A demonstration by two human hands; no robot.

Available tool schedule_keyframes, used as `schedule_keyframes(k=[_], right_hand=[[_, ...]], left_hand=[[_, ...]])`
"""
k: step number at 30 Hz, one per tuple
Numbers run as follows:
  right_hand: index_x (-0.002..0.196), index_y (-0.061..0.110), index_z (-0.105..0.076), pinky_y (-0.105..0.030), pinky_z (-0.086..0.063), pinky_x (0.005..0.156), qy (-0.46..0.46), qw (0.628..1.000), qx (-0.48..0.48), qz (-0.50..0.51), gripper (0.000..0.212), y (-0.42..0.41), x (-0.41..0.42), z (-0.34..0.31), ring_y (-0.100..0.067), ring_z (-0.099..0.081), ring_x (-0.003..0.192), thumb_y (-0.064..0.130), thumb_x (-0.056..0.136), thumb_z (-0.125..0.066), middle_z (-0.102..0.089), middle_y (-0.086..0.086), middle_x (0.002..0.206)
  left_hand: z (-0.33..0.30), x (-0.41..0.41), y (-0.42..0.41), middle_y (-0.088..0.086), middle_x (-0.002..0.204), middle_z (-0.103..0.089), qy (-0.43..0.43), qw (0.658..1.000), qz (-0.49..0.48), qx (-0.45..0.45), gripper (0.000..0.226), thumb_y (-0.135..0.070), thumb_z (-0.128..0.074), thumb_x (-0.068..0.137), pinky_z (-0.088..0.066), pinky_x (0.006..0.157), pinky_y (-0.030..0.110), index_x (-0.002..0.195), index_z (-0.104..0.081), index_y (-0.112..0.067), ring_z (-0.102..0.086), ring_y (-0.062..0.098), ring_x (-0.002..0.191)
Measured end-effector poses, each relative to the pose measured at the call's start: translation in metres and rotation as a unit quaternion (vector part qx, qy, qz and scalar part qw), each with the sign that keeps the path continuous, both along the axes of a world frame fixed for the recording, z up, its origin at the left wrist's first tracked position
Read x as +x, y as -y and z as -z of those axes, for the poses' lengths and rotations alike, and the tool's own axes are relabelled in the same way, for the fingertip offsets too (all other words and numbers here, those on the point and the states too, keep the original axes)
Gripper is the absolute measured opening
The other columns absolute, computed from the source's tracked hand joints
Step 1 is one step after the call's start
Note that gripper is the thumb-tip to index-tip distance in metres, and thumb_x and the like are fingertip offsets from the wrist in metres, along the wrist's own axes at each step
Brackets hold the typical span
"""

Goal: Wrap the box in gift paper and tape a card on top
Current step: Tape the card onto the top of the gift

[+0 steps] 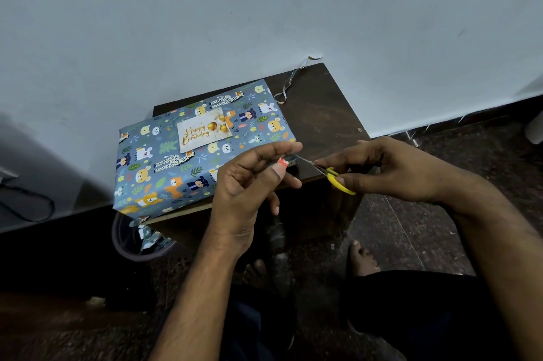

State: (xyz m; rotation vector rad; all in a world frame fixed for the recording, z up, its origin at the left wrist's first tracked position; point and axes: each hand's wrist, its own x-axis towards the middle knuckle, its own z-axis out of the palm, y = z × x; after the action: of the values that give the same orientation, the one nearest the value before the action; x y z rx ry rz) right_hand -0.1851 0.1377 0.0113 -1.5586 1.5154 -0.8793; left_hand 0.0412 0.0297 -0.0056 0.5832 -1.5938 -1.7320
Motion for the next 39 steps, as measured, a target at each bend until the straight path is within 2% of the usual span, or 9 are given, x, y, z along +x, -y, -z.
schedule_keyframes(k=[7,12,16,19,24,30,33,36,39], right_hand=[[0.125,0.035,-0.070,-0.049,-0.040,0.111,-0.020,1.000,0.006,0.005,0.035,-0.002,0.000,-0.001,-0.023,-0.071,0.097,0.031,0.089,-0.067,-0.077,0.010,0.101],[0.120,0.040,-0.070,-0.018,-0.024,0.116,-0.052,0.999,-0.011,0.010,0.031,-0.002,-0.003,0.002,-0.015,-0.068,0.082,0.027,0.092,-0.069,-0.072,0.025,0.086],[0.125,0.039,-0.068,-0.026,-0.010,0.126,-0.069,0.997,-0.020,0.004,0.032,0.000,-0.002,0.004,0.000,-0.069,0.098,0.030,0.094,-0.067,-0.075,0.023,0.101],[0.127,0.045,-0.065,-0.042,-0.024,0.120,-0.088,0.996,-0.012,-0.005,0.033,-0.001,-0.003,0.004,-0.007,-0.065,0.102,0.046,0.094,-0.063,-0.073,0.017,0.103],[0.127,0.036,-0.066,-0.032,-0.050,0.090,-0.040,0.997,-0.035,0.060,0.037,0.000,-0.005,0.008,-0.011,-0.065,0.097,0.044,0.091,-0.064,-0.071,0.007,0.101],[0.112,0.037,-0.057,-0.036,-0.045,0.072,-0.292,0.916,-0.032,0.273,0.024,0.025,0.003,0.031,-0.019,-0.054,0.096,0.047,0.092,-0.064,-0.065,0.010,0.096],[0.103,0.034,-0.067,-0.033,-0.038,0.071,-0.377,0.888,0.003,0.262,0.010,0.037,0.011,0.039,-0.020,-0.051,0.104,0.037,0.094,-0.064,-0.066,0.008,0.102],[0.112,0.034,-0.073,-0.032,-0.041,0.075,-0.403,0.884,0.044,0.233,0.020,0.040,0.014,0.044,-0.021,-0.048,0.112,0.029,0.099,-0.059,-0.061,0.005,0.116],[0.109,0.028,-0.076,-0.034,-0.047,0.076,-0.406,0.878,-0.004,0.253,0.020,0.041,0.020,0.042,-0.023,-0.051,0.112,0.026,0.099,-0.059,-0.057,0.001,0.119]], left_hand=[[0.000,0.000,-0.001,0.012,0.123,-0.072,0.008,1.000,0.006,-0.003,0.029,-0.008,-0.056,0.092,-0.039,0.043,0.025,0.118,-0.067,0.000,-0.071,0.023,0.077],[0.000,-0.001,-0.002,0.012,0.123,-0.072,0.004,1.000,0.000,0.007,0.028,-0.009,-0.057,0.092,-0.039,0.044,0.024,0.116,-0.068,-0.002,-0.071,0.023,0.078],[0.000,-0.003,-0.003,0.012,0.122,-0.073,-0.006,1.000,-0.016,0.018,0.027,-0.010,-0.058,0.091,-0.039,0.043,0.023,0.115,-0.069,-0.004,-0.071,0.021,0.078],[0.001,-0.005,-0.003,0.012,0.123,-0.073,-0.013,0.999,-0.041,0.030,0.031,-0.010,-0.058,0.090,-0.040,0.043,0.023,0.118,-0.067,0.000,-0.071,0.023,0.079],[0.000,-0.005,0.001,0.012,0.124,-0.072,-0.039,0.995,-0.077,0.053,0.034,-0.013,-0.058,0.092,-0.044,0.045,0.025,0.122,-0.066,0.000,-0.072,0.029,0.088],[0.000,-0.009,-0.002,0.009,0.123,-0.073,-0.027,0.996,-0.066,0.045,0.030,-0.010,-0.059,0.095,-0.051,0.049,0.026,0.122,-0.068,-0.002,-0.074,0.036,0.101],[0.002,-0.009,-0.003,0.007,0.124,-0.073,-0.018,0.997,-0.056,0.039,0.026,-0.001,-0.056,0.100,-0.051,0.050,0.028,0.123,-0.067,-0.002,-0.073,0.035,0.102],[0.004,-0.010,-0.004,0.006,0.126,-0.072,-0.017,0.998,-0.052,0.038,0.029,-0.001,-0.054,0.100,-0.051,0.051,0.028,0.126,-0.065,-0.001,-0.073,0.035,0.103],[0.004,-0.010,-0.004,0.005,0.128,-0.071,-0.026,0.998,-0.047,0.031,0.030,-0.002,-0.055,0.100,-0.052,0.051,0.027,0.128,-0.064,0.000,-0.073,0.034,0.104]])
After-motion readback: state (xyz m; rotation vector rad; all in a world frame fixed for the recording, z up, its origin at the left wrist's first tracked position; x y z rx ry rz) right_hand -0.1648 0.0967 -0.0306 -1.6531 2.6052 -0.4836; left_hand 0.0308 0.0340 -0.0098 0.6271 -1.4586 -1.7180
